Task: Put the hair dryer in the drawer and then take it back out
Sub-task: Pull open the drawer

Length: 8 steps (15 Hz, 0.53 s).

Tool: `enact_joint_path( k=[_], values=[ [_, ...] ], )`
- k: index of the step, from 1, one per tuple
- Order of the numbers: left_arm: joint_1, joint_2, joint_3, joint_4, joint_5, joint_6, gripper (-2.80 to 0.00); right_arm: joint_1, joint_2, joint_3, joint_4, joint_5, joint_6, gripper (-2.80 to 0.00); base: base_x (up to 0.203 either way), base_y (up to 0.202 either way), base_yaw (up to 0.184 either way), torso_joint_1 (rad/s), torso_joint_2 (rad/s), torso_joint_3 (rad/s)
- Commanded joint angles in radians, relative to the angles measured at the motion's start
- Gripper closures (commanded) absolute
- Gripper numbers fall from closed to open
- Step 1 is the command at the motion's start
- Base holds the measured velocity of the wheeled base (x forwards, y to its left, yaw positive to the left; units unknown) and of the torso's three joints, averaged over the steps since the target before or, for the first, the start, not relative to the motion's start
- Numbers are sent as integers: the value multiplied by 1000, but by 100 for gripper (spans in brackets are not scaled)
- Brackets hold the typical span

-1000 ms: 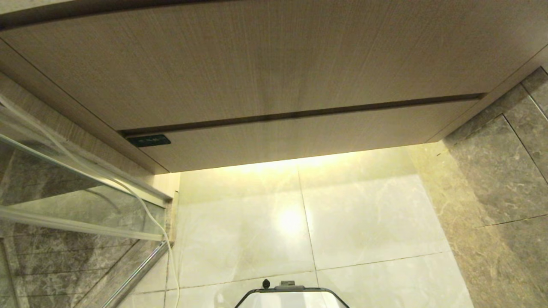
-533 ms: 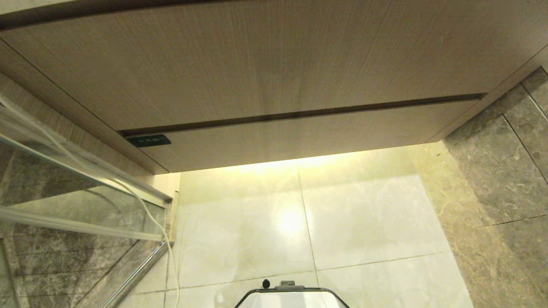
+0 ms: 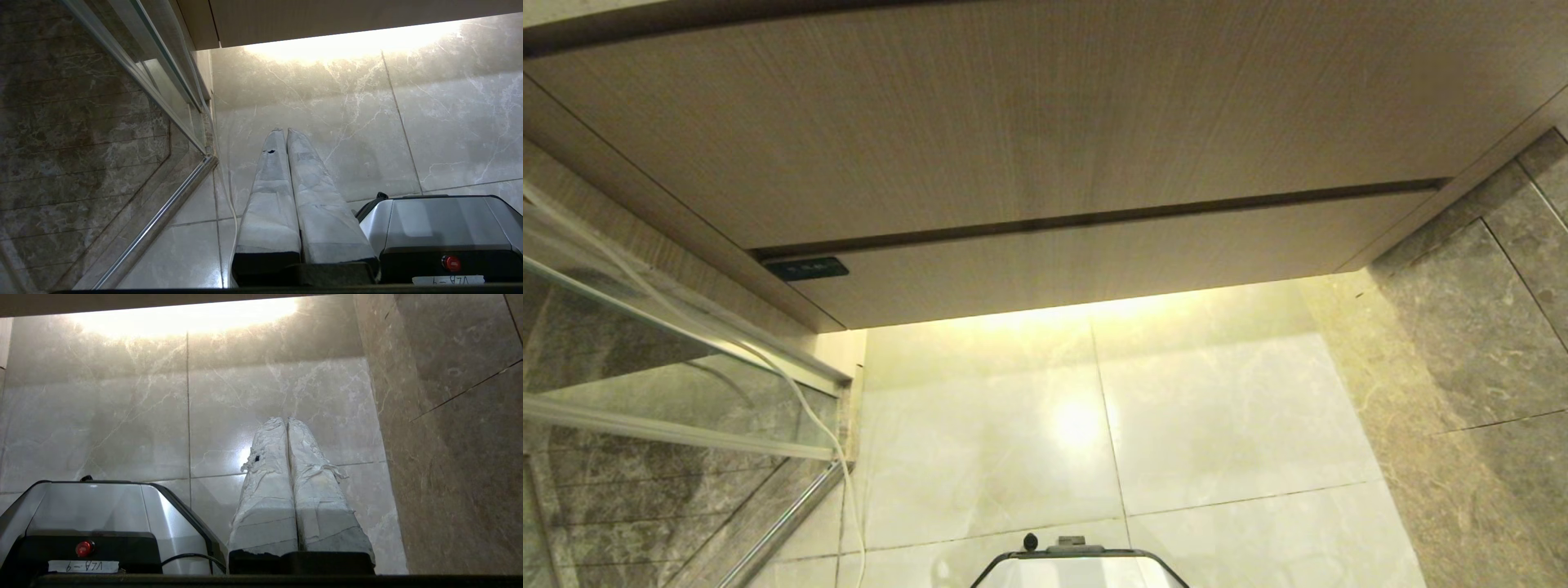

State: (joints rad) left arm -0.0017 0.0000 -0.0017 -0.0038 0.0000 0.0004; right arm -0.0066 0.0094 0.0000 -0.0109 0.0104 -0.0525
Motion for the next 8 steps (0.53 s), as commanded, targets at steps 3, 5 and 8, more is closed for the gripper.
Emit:
enact_joint_path(
  k=[3, 5, 8],
  values=[
    [0, 0, 0, 1, 0, 0, 0, -1, -9, 0, 3, 0, 11, 0, 0, 0, 0, 0, 0, 0],
    [0, 0, 0, -1, 0, 0, 0, -1, -9, 0, 5, -1, 26, 0, 0, 0, 0, 0, 0, 0],
    [0, 0, 0, -1, 0, 0, 0, -1, -9, 0, 5, -1, 42, 0, 0, 0, 0, 0, 0, 0]
  ],
)
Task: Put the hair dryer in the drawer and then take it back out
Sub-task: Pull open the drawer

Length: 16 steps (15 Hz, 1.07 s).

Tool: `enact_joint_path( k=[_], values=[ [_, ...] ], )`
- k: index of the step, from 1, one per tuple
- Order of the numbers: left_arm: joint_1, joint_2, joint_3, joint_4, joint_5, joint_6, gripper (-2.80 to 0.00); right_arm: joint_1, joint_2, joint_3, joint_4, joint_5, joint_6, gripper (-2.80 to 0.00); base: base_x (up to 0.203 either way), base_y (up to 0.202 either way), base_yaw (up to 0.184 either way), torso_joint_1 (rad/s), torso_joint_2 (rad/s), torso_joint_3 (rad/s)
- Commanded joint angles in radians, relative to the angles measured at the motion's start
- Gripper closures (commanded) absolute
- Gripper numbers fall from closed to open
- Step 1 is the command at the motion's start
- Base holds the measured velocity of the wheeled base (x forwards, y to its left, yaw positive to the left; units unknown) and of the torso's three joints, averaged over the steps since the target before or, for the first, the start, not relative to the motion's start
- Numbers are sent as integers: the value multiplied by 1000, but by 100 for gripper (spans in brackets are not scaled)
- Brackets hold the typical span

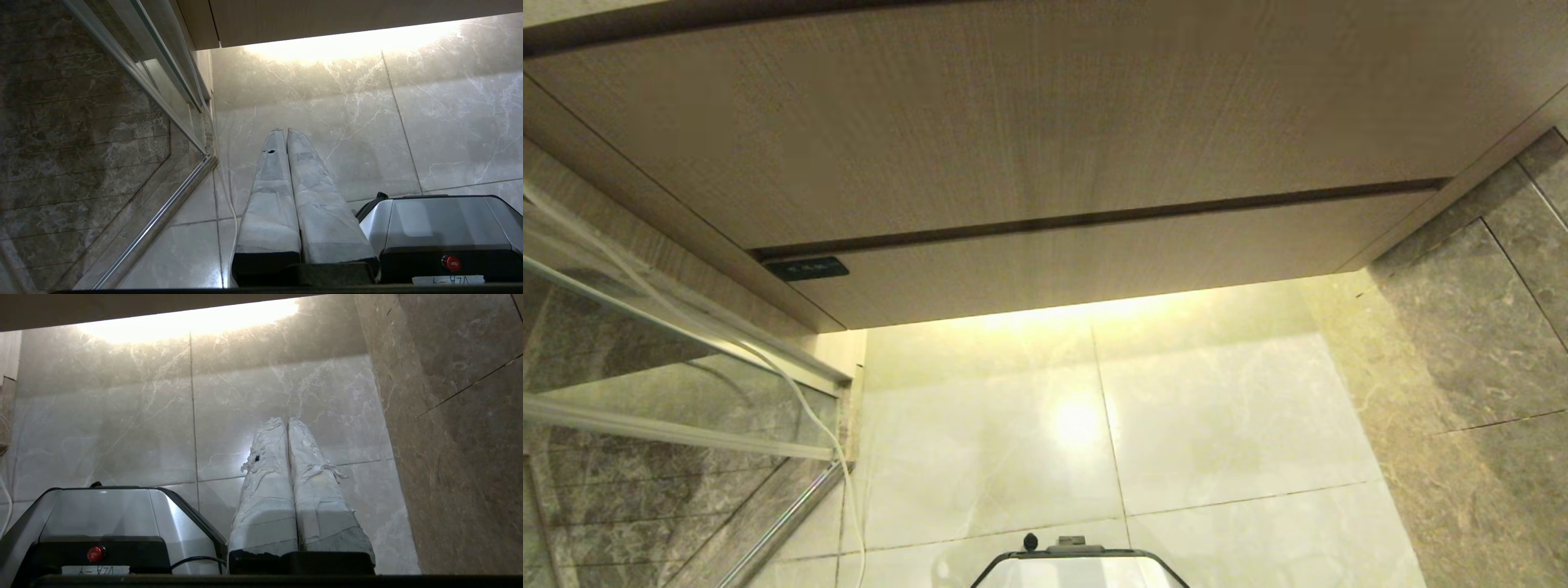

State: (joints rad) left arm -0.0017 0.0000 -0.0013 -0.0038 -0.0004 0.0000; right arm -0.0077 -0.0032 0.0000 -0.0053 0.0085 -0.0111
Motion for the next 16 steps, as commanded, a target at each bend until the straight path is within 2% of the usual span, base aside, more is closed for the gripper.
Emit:
enact_joint_path(
  k=[1, 16],
  values=[
    [0, 1, 0, -1, 0, 0, 0, 0, 3, 0, -1, 1, 0, 0, 0, 0, 0, 0, 0, 0],
    [0, 1, 0, -1, 0, 0, 0, 0, 3, 0, -1, 1, 2, 0, 0, 0, 0, 0, 0, 0]
  ],
)
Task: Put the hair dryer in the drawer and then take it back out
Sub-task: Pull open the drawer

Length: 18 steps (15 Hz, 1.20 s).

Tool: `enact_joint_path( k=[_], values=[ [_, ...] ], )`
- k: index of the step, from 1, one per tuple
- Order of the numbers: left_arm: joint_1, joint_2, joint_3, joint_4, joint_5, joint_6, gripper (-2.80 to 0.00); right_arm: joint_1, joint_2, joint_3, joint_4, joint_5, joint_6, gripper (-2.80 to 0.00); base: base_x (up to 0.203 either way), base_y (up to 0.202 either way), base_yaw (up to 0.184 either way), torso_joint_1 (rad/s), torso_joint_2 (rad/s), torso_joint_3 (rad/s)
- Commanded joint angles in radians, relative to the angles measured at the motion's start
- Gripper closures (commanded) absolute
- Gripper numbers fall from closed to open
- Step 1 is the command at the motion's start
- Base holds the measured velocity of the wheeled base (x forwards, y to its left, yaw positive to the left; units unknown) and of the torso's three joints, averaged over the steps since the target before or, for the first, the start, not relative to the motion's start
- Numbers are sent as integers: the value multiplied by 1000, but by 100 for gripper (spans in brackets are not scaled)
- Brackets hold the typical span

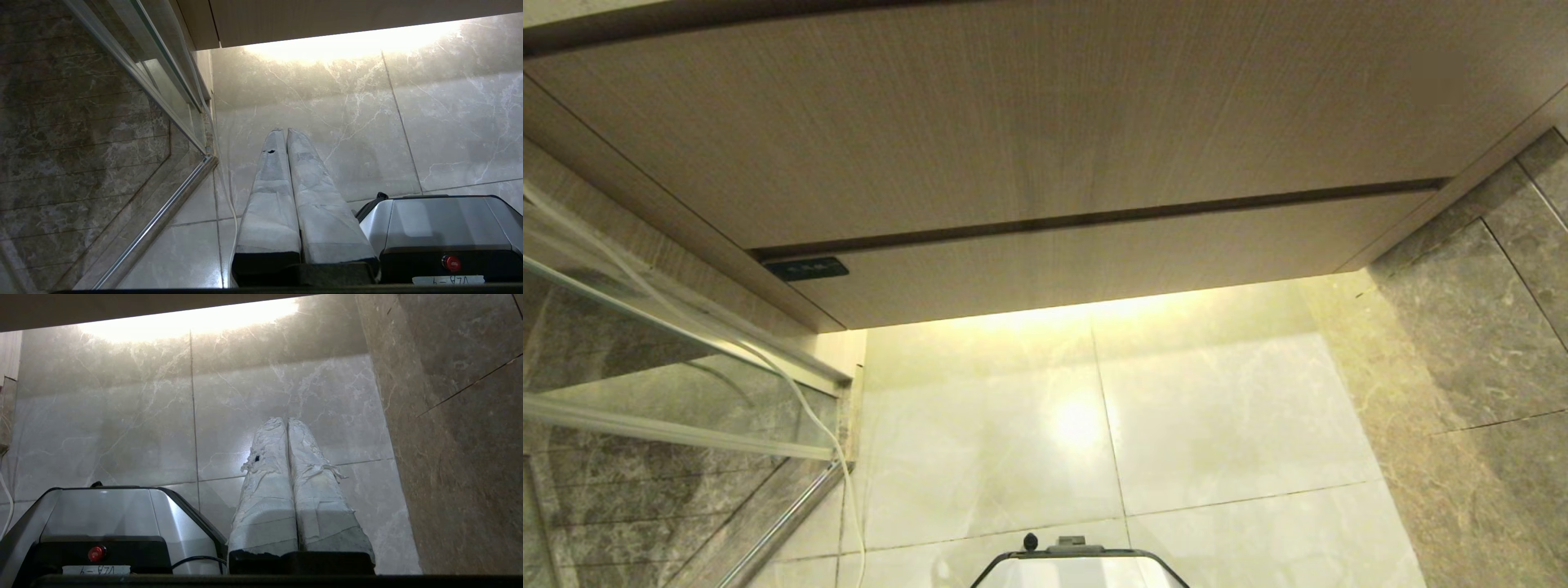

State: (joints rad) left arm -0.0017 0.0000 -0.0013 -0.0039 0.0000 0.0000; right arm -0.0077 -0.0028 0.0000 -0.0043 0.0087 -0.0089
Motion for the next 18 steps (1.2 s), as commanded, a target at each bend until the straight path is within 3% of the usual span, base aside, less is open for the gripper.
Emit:
enact_joint_path(
  k=[1, 18],
  values=[
    [0, 0, 0, 1, 0, 0, 0, 0, 3, 0, -2, 1, 1, 0, 0, 0, 0, 0, 0, 0],
    [0, 2, 0, -1, 0, 0, 0, 0, 3, 0, -3, 1, 3, 0, 0, 0, 0, 0, 0, 0]
  ],
)
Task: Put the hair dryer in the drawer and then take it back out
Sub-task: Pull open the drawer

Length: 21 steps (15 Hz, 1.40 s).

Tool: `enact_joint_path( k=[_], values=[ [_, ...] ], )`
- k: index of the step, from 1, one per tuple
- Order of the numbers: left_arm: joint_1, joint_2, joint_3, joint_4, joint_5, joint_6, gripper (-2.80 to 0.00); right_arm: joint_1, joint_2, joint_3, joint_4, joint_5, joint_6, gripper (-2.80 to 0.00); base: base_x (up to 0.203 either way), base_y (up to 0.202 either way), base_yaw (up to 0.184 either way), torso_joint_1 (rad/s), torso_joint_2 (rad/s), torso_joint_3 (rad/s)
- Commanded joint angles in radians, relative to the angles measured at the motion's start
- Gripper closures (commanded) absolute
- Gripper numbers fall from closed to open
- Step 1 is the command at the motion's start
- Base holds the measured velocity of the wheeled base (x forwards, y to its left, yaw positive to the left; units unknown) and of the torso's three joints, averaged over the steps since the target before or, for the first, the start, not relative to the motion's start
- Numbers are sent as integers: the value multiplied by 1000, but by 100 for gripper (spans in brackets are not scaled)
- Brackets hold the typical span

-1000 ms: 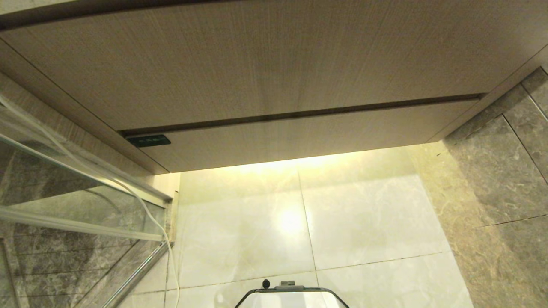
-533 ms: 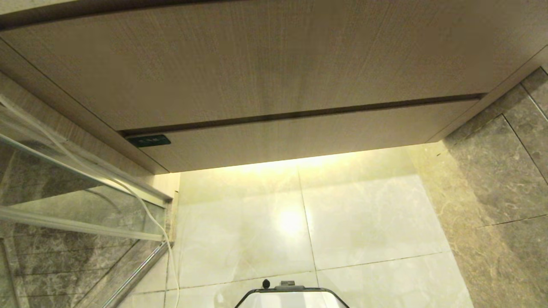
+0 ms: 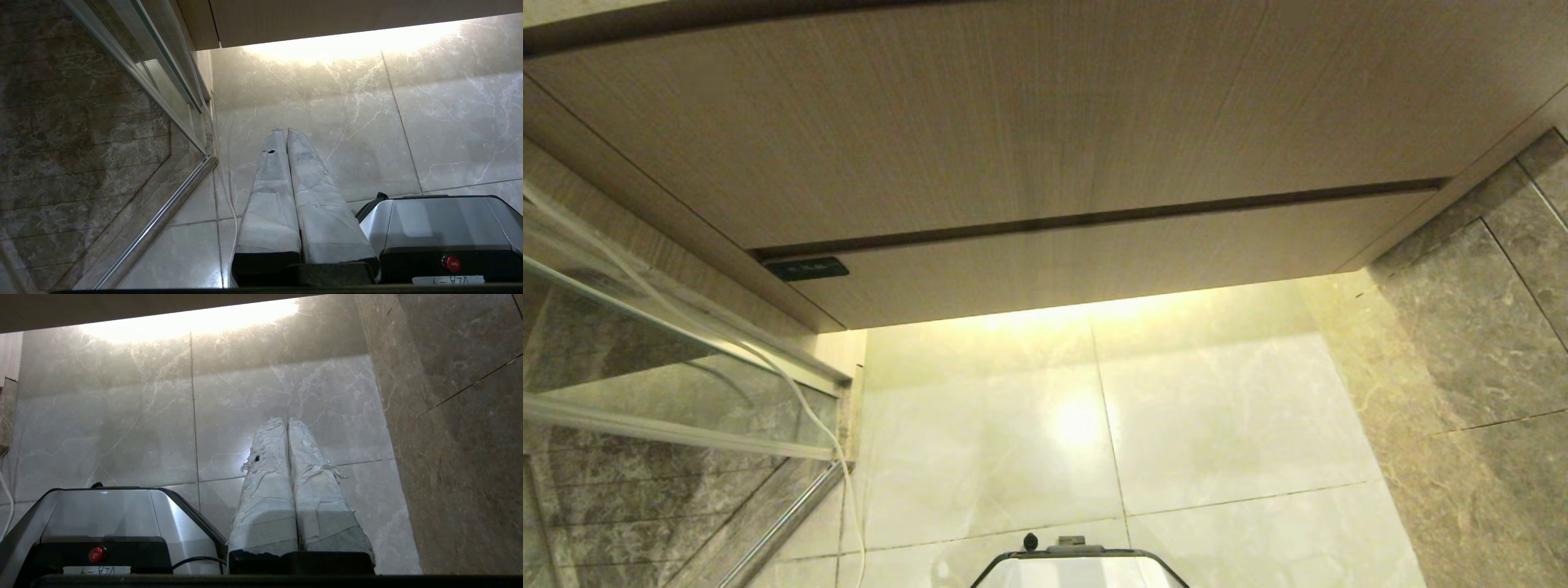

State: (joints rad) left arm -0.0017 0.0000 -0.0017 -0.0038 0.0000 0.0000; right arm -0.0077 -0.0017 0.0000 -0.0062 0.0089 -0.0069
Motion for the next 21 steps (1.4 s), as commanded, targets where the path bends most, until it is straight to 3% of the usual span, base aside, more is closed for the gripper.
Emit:
enact_joint_path(
  k=[1, 5, 9, 12, 16, 19, 21],
  values=[
    [0, 1, 0, -1, 0, 0, 0, 0, 2, 0, 0, 0, -1, 0, 0, 0, 0, 0, 0, 0],
    [0, 0, 0, -1, 0, 0, 0, 0, 4, -68, 24, 3, -12, 0, 0, 0, 0, 0, 0, 0],
    [0, 0, 0, -1, 0, 0, 0, 0, 116, -501, 328, 21, -18, 0, 0, 0, 0, 0, 0, 0],
    [0, 2, 0, -1, 0, 0, 0, -3, 386, -812, 500, 113, -16, 0, 0, 0, 0, 0, 0, 0],
    [0, 0, 0, -1, 0, 0, 0, 22, 779, -1091, 570, 223, -4, 0, 0, 0, 0, 0, 0, 0],
    [0, 2, 0, -1, 0, 0, 0, 133, 1028, -1208, 584, 294, -13, 0, 0, 0, 0, 0, 0, 0],
    [0, 2, 0, -1, 0, 0, 0, 215, 1190, -1267, 588, 288, -68, 0, 0, 0, 0, 0, 0, 0]
  ],
)
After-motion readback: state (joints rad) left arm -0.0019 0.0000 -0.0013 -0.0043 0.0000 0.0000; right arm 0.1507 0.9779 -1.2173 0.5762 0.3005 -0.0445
